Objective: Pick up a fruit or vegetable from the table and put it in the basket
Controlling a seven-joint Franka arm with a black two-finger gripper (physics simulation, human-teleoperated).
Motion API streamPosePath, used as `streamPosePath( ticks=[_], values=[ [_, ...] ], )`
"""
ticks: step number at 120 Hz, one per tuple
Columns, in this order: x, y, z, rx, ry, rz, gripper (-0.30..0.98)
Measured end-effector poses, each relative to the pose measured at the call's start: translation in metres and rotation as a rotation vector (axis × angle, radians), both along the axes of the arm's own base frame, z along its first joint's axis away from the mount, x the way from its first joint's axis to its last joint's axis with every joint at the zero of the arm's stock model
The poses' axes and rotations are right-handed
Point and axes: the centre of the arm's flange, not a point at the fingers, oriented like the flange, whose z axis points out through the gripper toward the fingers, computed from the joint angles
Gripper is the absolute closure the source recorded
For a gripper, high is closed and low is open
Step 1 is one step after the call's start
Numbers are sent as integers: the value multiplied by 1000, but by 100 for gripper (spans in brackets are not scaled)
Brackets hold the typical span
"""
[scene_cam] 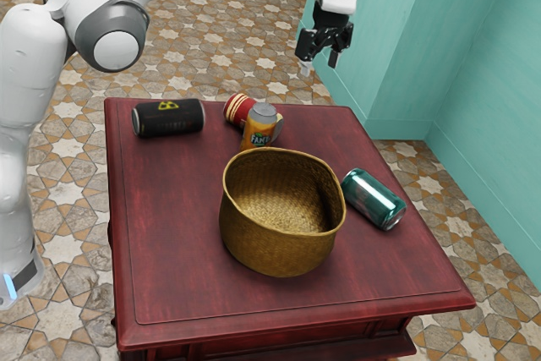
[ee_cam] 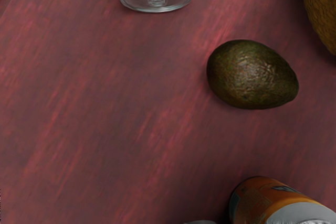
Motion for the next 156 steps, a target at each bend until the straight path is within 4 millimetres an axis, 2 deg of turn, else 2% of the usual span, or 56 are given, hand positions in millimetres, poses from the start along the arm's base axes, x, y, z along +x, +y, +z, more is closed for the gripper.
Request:
streamPosePath(
  ticks=[30, 38, 42, 47, 53, 59, 65, 73, 78, 95, 107, 121, 137, 156],
  values=[
    [0, 1, 0, 1, -4, -40, 0],
    [-5, 4, 8, 5, -12, -31, 0],
    [-12, 1, 29, 28, -41, -28, 0],
    [-32, -9, 73, 60, -111, -25, 0],
    [-54, -24, 113, 81, -174, -16, 0],
    [-63, -42, 129, 83, -191, 3, 0],
    [-65, -65, 130, 71, -179, 52, 0],
    [-62, -103, 123, 54, -145, 134, 0],
    [-60, -116, 114, 48, -111, 197, 0],
    [-45, -94, 73, 50, -5, 493, 0],
    [-15, -106, 17, 65, 77, 624, 0],
    [5, -104, -23, 56, 115, 776, 0],
    [15, -107, -57, 33, 148, 911, 0],
    [13, -117, -77, 7, 168, 1031, 0]
  ],
)
